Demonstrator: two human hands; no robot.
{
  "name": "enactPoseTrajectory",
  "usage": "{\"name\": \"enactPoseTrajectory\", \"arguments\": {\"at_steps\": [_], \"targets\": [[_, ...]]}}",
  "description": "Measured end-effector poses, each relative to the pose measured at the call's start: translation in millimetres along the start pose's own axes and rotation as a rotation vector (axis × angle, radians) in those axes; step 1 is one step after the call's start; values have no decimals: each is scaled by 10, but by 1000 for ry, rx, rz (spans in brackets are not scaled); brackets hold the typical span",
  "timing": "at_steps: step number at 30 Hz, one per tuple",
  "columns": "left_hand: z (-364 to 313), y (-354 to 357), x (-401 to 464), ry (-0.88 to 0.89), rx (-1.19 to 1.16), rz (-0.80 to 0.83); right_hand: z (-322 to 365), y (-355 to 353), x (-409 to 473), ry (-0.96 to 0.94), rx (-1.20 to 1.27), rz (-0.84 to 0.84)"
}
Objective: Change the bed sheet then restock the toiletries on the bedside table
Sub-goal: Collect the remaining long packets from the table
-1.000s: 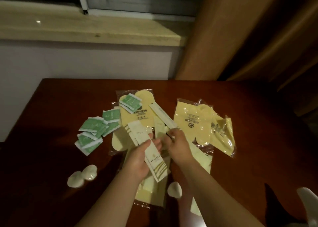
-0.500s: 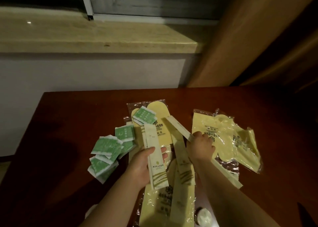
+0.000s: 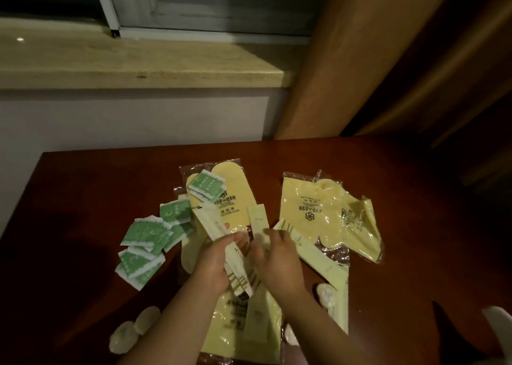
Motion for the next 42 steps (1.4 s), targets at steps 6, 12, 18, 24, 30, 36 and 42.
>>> {"name": "enactPoseTrajectory", "arguments": {"at_steps": [6,12,18,24,30,36,42], "targets": [[55,-173,-214,-88,-20,35,-325,256,175,246,-253,66],[178,-275,-258,-105,14,74,-502,182,186,320,-17,189],[371,-196,-255,-103,107,13,-660,170,19,448,318,304],[422,-49,-331,-97,42,29,-596,226,-81,547,589,443],[335,-25,-355,13,131,52,-398,197,-163,357,418,390],[210,-74,-436,124,136,26,-216,255,-278,244,348,479],[279,381,-727,-18,162,287,-719,-382,-644,500,596,226]]}}
Point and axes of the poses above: each hand's wrist, its own x-axis towards the middle knuckle, its own y-axis out of the palm, z = x × y, the point moved 9 cm from there along x, towards the middle knuckle, and after that the axes turned 14 degrees about y, right-handed, at the moved point
